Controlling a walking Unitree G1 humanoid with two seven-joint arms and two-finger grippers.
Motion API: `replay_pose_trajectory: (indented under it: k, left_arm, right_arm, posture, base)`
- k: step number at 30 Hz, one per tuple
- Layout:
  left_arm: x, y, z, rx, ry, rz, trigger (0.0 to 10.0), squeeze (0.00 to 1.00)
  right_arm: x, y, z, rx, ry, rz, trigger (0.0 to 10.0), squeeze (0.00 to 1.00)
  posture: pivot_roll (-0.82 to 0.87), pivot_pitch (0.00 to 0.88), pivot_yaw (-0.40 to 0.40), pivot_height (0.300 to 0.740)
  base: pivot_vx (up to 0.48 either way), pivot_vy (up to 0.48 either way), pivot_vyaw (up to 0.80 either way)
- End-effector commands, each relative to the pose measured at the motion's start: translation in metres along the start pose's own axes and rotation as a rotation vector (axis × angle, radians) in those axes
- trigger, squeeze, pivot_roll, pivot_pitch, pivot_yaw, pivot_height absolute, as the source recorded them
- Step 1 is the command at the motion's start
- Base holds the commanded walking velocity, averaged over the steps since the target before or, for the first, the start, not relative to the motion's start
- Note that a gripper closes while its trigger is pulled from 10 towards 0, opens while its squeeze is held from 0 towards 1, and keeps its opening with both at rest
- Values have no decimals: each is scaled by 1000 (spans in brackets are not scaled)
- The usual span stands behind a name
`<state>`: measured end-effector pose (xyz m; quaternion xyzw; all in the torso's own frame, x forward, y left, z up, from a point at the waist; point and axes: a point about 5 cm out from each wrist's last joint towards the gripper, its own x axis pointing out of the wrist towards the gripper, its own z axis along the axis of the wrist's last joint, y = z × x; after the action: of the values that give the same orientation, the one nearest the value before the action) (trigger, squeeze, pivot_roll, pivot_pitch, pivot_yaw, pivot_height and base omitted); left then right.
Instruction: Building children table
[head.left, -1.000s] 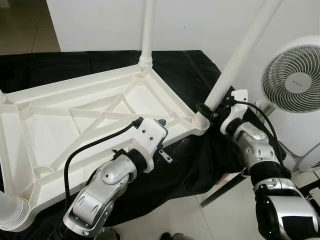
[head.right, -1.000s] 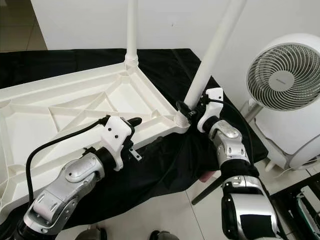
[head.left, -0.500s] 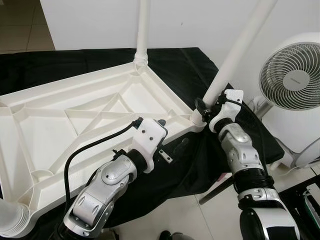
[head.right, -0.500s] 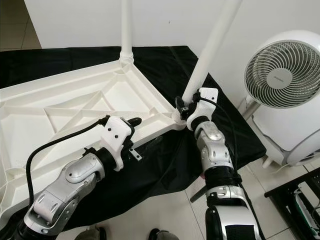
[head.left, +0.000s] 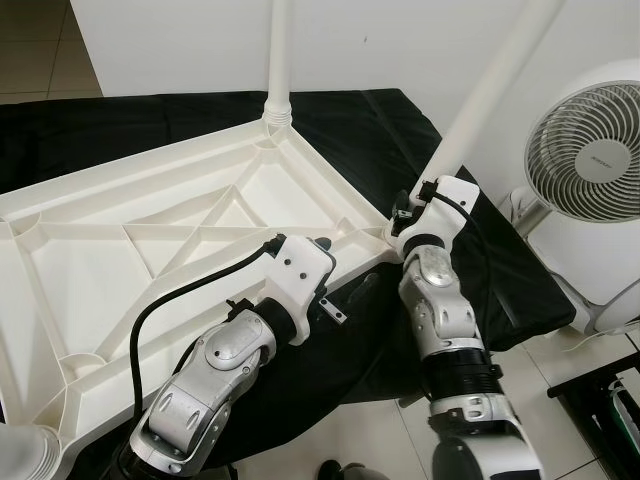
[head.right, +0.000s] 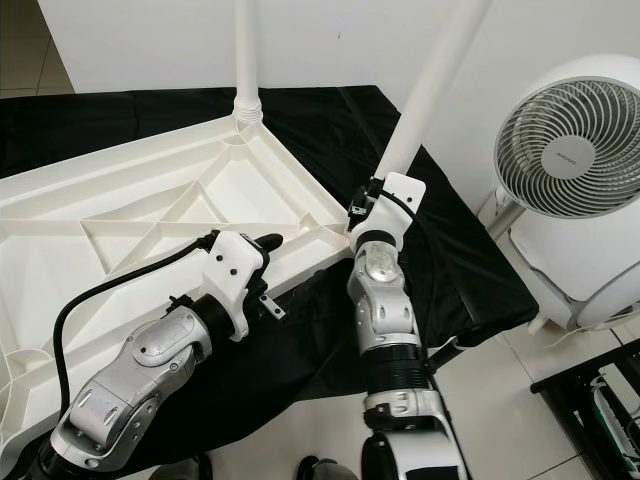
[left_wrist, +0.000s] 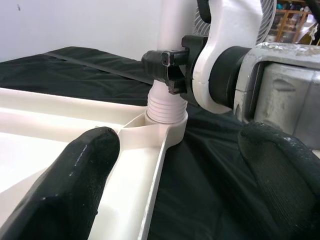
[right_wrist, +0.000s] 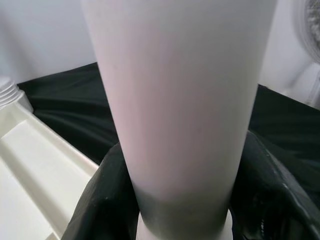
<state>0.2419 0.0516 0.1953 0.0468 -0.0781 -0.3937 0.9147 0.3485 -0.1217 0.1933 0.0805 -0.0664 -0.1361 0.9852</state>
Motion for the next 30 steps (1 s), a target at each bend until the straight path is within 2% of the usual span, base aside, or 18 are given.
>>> replay_pose_trajectory:
  k: [1,9,10,16,17,19,20,24,26,28,30]
  left_arm:
    - [-1,-6,-2,-5,7,-27,10000,0]
    - [-1,-7,-2,-8,5,-31,10000,0]
    - [-1,-7,-2,-9,4,-31,10000,0]
    - [0,-8,-2,-11,3,-27,10000,0]
    - [0,-7,-2,-12,3,-24,10000,0]
    - [0,-7,-2,-12,3,-22,10000,0]
    - [0,-6,-2,-11,2,-18,10000,0]
    - [1,-5,-2,-9,1,-14,10000,0]
    - [1,-5,-1,-7,0,-11,10000,0]
    - [1,-4,-1,-6,-1,-10,10000,0]
    - [1,-4,0,-2,-1,-9,10000,0]
  right_arm:
    - [-6,-13,-13,-16,65,-76,0,0]
    - [-11,-11,-10,-45,71,-59,0,0]
    - [-11,-11,-9,-56,63,-50,10000,0]
    - [-7,-16,-7,-73,39,-9,10000,0]
    - [-4,-21,-7,-77,36,14,10000,427]
    - [-2,-24,-6,-79,34,29,10000,427]
    - [3,-31,-4,-86,21,55,10000,1000]
    - [10,-41,-2,-96,17,91,10000,1000]
    - [15,-47,0,-90,19,155,10000,1000]
    - [16,-48,2,-94,16,177,10000,1000]
    - [18,-45,3,-86,24,253,10000,1000]
  posture:
    - [76,142,-113,740]
    - [76,142,-113,740]
    - [71,139,-118,740]
    - [72,137,-121,740]
    - [72,138,-121,740]
    - [72,138,-121,740]
    - [71,140,-120,740]
    - [69,142,-118,740]
    - [67,145,-114,740]
    - [67,145,-114,740]
    - [69,147,-112,740]
  base:
    - [0,0,0]
    - [0,0,0]
    - [0,0,0]
    - [0,0,0]
    - [0,0,0]
    - [0,0,0]
    - [0,0,0]
    - [0,0,0]
    - [0,0,0]
    - [0,0,0]
    - [0,0,0]
